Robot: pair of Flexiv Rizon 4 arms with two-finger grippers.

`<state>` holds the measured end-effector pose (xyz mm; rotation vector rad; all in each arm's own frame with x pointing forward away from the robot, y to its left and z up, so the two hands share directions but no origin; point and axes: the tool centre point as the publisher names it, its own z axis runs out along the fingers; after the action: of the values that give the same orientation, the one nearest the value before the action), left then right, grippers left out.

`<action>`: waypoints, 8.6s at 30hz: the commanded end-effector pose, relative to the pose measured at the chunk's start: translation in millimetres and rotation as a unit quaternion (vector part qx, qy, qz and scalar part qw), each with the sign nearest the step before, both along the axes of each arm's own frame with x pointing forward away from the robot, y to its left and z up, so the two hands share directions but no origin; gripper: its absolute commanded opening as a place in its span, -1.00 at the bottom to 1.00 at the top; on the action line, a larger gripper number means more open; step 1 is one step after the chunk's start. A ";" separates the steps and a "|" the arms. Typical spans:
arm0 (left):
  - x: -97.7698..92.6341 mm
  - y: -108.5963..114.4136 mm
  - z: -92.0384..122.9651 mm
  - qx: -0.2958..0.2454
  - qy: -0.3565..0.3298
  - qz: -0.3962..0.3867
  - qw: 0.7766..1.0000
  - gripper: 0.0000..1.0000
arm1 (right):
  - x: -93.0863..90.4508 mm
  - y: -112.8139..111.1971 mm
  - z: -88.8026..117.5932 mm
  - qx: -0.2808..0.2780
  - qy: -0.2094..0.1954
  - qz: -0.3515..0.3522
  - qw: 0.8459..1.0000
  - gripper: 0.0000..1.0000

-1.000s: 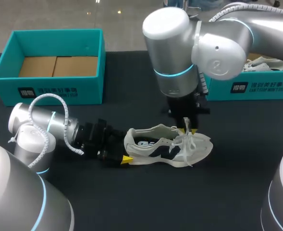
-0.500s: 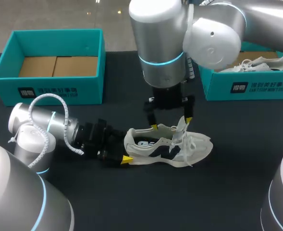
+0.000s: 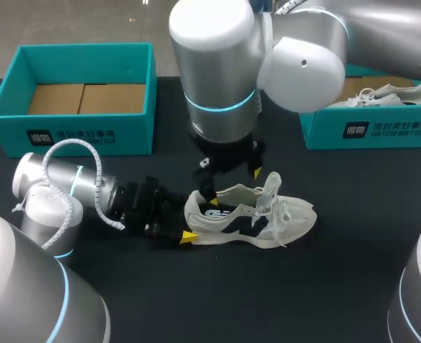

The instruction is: Take the shoe out of the shoebox, open the shoe tongue, remove and reinsert the insole, then place the shoe into the shoebox

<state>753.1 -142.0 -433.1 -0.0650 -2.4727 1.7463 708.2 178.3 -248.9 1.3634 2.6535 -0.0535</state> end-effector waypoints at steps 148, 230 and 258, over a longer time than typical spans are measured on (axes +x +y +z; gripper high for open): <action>-0.6 -1.6 -2.9 0.000 0.000 0.000 1.000 -1.00 | 51.3 10.2 -173.5 0.038 0.145 0.308 0.940 -0.16; -0.6 -1.6 -2.9 0.000 0.000 0.000 1.000 -1.00 | 53.3 -11.7 -145.8 0.053 0.145 0.296 0.943 -0.11; -0.6 -1.6 -2.9 0.000 0.000 0.000 1.000 -1.00 | 14.3 15.6 -211.3 0.096 0.210 0.293 0.928 -1.00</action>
<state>752.5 -141.0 -433.6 -0.0677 -2.4715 1.7453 740.9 183.2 -408.9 0.5834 3.3909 0.0068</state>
